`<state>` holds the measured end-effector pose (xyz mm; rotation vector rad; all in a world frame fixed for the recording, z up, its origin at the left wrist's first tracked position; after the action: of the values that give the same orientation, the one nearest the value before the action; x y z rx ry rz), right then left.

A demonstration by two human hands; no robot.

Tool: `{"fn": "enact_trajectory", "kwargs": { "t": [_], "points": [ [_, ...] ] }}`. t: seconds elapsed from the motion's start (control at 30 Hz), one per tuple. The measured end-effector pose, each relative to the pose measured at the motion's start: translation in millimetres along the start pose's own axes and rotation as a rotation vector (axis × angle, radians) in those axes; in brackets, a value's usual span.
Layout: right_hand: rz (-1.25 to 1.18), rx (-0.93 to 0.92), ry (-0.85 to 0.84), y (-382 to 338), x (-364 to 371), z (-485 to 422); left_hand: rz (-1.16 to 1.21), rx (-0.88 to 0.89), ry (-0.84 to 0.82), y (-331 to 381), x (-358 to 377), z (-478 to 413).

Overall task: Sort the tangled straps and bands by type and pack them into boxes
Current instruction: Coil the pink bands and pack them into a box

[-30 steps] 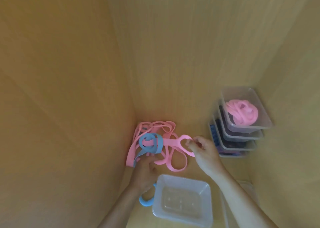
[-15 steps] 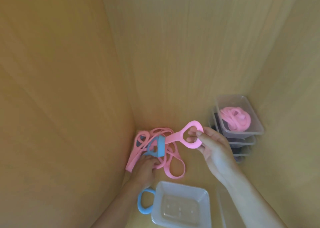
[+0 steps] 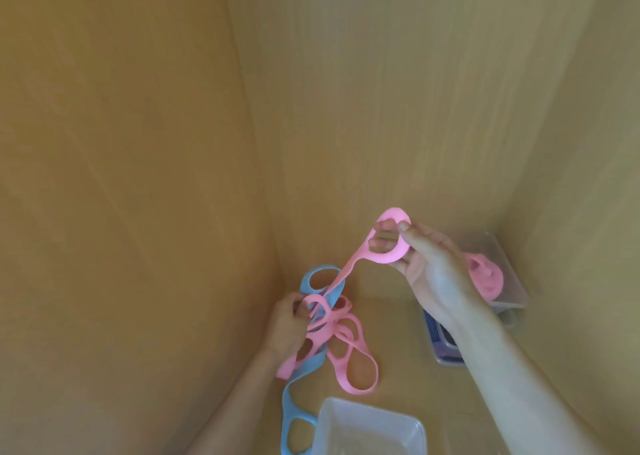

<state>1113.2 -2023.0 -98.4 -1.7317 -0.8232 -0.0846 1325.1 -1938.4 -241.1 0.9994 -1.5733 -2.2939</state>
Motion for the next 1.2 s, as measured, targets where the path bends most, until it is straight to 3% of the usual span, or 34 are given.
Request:
{"fn": "enact_trajectory", "kwargs": {
  "t": [0.43, 0.6, 0.9, 1.07, 1.2],
  "points": [
    [0.107, -0.131, -0.146, -50.2, 24.7, -71.3, 0.118, 0.091, 0.017, 121.1, -33.2, 2.5],
    [0.154, -0.162, -0.156, -66.8, 33.3, -89.6, 0.012, 0.163, -0.058, 148.1, -44.9, 6.9],
    [0.367, -0.087, -0.18, -62.8, 39.6, -104.9, -0.067, 0.387, 0.04, 207.1, -76.5, 15.9],
    [0.479, -0.03, -0.216, -48.6, 38.4, -101.4, -0.029, 0.449, -0.008, 238.0, -87.0, 22.0],
    [0.588, -0.097, -0.288, -48.3, 41.8, -99.3, -0.023, 0.502, -0.13, 257.6, -91.0, 28.9]
  ]
}}
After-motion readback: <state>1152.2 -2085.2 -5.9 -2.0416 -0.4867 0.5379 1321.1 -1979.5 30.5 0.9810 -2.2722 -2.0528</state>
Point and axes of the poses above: each hand's wrist, its own z-axis away from the middle knuckle, its own x-axis out of the palm, y = z × x, the point moved 2 cm from there along -z, towards the middle knuckle, and after that the axes turned 12 degrees about -x, right-handed, at the moved point
